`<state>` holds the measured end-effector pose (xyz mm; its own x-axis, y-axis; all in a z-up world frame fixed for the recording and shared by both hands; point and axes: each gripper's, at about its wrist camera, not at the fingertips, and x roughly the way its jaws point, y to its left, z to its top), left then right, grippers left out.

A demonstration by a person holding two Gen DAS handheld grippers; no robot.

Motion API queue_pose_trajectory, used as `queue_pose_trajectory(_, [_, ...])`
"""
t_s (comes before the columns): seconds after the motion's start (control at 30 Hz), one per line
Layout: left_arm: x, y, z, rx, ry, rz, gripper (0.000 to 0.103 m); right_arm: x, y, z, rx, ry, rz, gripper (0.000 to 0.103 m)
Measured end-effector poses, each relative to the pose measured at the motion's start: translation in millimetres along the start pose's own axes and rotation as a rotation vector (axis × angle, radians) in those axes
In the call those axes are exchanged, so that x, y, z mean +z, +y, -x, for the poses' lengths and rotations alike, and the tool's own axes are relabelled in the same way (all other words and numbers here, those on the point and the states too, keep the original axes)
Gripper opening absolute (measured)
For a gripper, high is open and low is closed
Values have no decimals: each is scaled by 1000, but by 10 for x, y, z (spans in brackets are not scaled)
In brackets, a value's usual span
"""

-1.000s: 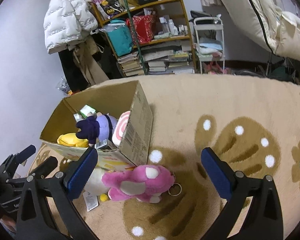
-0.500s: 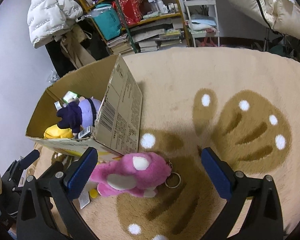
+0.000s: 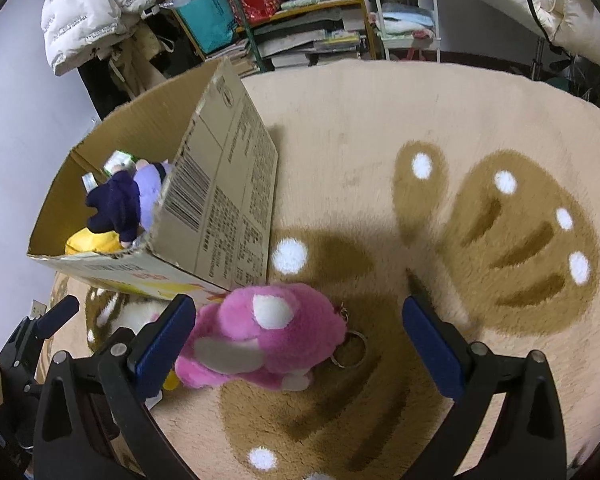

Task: Organize soft objects
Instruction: 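Close the left gripper on the white fluffy chick while the right closes on the pink plush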

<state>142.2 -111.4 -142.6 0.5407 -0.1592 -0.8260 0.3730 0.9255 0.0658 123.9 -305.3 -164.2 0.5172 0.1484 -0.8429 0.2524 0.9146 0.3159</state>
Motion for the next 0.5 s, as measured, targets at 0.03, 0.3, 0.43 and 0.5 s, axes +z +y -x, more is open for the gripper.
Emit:
queue_pose_trajectory(0.03, [-5,-1,-17,-1,4,-2,98,-4,1,-25,-2,7,-1,103])
queue_pose_trajectory(0.3, [-34,-89,-135,11,32,-36,98,-24,-22,-107,-1,31,-16,103])
queue_pose_trajectory(0.43, [-44,-124,-188,16,44,-40,98,-24,-13,-135,6,36,-24,103])
queue_pose_trajectory(0.5, [-42,-119,-222,14,53,-37,98,-20,-5,-150,10,43,-30,103])
